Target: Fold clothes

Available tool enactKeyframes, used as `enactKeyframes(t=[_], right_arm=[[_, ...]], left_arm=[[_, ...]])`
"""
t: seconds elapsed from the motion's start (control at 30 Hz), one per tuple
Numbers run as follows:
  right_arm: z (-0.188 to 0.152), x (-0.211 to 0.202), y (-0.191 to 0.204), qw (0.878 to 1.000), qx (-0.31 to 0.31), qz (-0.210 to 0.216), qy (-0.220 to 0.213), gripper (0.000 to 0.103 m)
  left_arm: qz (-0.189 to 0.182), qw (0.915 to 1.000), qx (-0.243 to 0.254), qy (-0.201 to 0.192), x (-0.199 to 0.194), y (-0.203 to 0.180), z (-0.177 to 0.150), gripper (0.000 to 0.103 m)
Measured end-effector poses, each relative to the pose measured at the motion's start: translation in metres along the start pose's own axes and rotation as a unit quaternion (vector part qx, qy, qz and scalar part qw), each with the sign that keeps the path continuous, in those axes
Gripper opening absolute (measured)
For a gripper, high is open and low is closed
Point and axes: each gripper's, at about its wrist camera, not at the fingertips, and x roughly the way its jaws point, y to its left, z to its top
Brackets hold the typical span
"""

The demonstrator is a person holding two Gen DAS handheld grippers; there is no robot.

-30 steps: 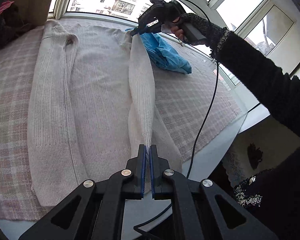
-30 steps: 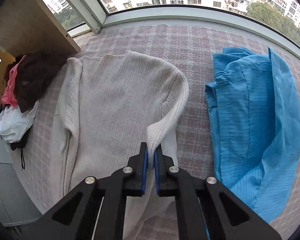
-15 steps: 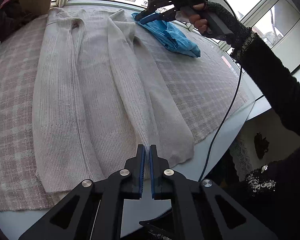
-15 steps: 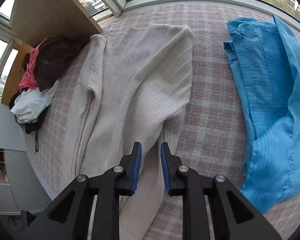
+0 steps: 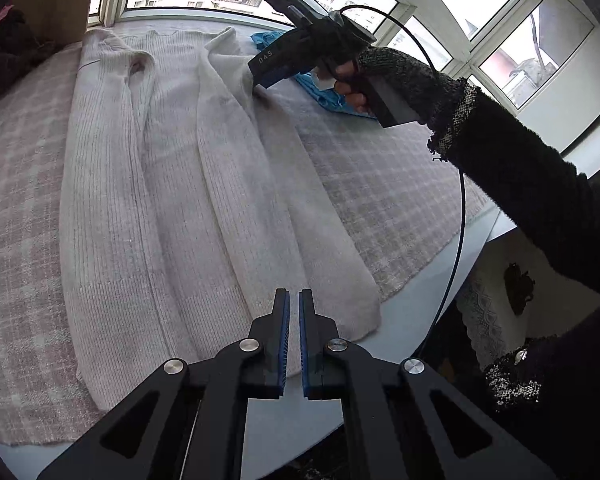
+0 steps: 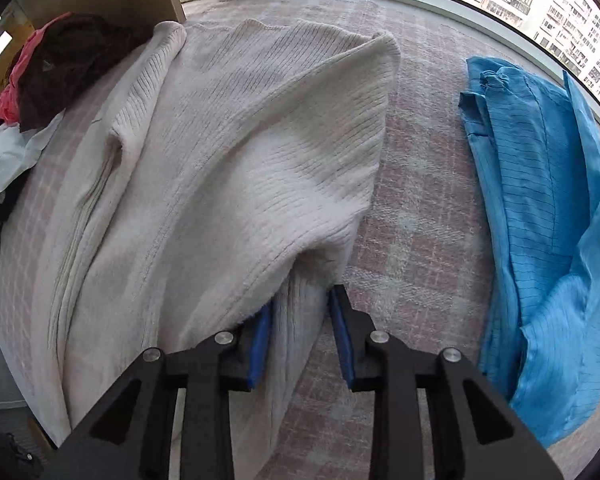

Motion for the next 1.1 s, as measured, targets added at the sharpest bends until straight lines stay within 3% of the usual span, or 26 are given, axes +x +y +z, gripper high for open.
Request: enactKeyframes(t=[0.07,0.2,0.33,0.47,0.53,0.6,0.7,0.8,0.9,0.97,1.03,1.07,1.1], right_arm=[[-0.006,-0.006,-0.016,1.000,0.017,0.003,0.001,0.009],[-0.020,-0.021,-0.050,0.997,0.074,0.015,-0.011,0.008],[-0.029,-0.032,-0.057,0.996,0.083,-0.012,-0.018,0.009],[-0.040,-0.049,-0.046,0.993,0.096,0.056,-0.033,0.013],[-0.042,-0.050,-0.033,0.990,0.090,0.102,-0.028,0.019],[-0.041,-0.042,-0.023,0.990,0.088,0.113,-0.018,0.020],[-0.038,-0.021,-0.013,0.989,0.092,0.114,-0.004,0.020],[-0.031,-0.011,-0.008,0.991,0.083,0.105,-0.009,0.017],[-0.029,-0.012,-0.016,0.991,0.090,0.104,-0.006,0.012],[-0.032,-0.015,-0.022,0.990,0.099,0.105,-0.004,0.012],[-0.034,-0.015,-0.024,0.989,0.103,0.109,0.002,0.012],[-0.035,-0.015,-0.026,0.988,0.104,0.112,0.007,0.012],[-0.035,-0.015,-0.025,0.989,0.102,0.110,0.010,0.012]], left_arm=[[0.003,0.9996,0.020,0.018,0.017,-0.005,0.008,0.003],[0.047,0.9958,0.040,0.066,0.042,0.003,0.003,0.003],[0.034,0.9979,0.014,0.054,0.026,0.012,-0.001,0.007],[0.040,0.9974,0.045,0.040,0.018,-0.007,0.001,0.030],[0.032,0.9964,0.061,0.050,0.025,-0.015,0.000,0.034],[0.046,0.9939,0.075,0.067,0.041,-0.018,0.001,0.035],[0.062,0.9896,0.096,0.087,0.059,-0.017,0.000,0.030],[0.066,0.9919,0.080,0.074,0.047,-0.006,0.001,0.000],[0.070,0.9969,0.016,0.034,0.013,0.017,0.000,0.000],[0.098,0.9950,-0.014,0.011,-0.010,0.028,-0.006,0.000],[0.096,0.9949,-0.031,0.004,-0.022,0.029,-0.011,0.000],[0.087,0.9956,-0.034,0.003,-0.022,0.025,-0.011,0.008],[0.079,0.9963,-0.032,0.003,-0.020,0.019,-0.010,0.031]])
